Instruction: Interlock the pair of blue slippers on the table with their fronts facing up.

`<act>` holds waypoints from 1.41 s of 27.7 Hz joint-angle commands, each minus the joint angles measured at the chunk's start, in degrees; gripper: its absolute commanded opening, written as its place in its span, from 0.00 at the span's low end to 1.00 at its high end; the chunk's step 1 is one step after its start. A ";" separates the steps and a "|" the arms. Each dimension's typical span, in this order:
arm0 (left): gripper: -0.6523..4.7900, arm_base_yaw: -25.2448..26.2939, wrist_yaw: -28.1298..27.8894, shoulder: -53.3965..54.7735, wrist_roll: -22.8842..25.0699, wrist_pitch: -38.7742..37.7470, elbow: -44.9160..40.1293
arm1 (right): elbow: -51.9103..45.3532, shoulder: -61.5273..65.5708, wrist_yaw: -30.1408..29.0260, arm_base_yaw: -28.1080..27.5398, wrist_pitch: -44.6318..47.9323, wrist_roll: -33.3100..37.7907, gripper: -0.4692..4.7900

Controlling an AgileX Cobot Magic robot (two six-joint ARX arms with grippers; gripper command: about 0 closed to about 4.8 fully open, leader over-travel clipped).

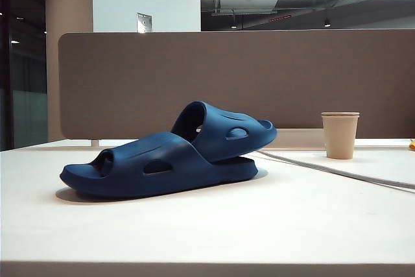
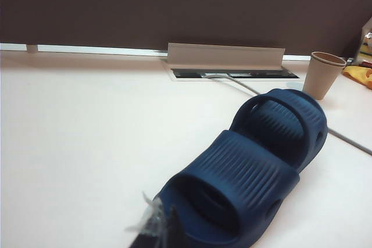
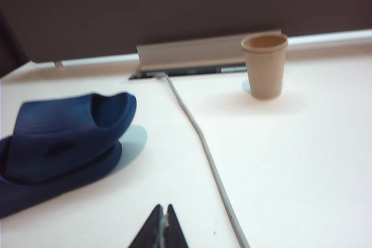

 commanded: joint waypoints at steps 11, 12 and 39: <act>0.11 -0.02 0.07 0.02 -2.93 4.20 -4.85 | -0.76 0.02 0.74 0.09 0.74 0.00 0.09; 0.11 -0.02 0.07 0.02 -2.93 4.26 -5.01 | -1.01 0.02 1.27 0.09 0.76 0.00 0.09; 0.11 -0.04 -1.38 0.02 -1.79 4.28 -5.55 | -5.46 0.02 3.91 0.09 0.76 -2.16 0.09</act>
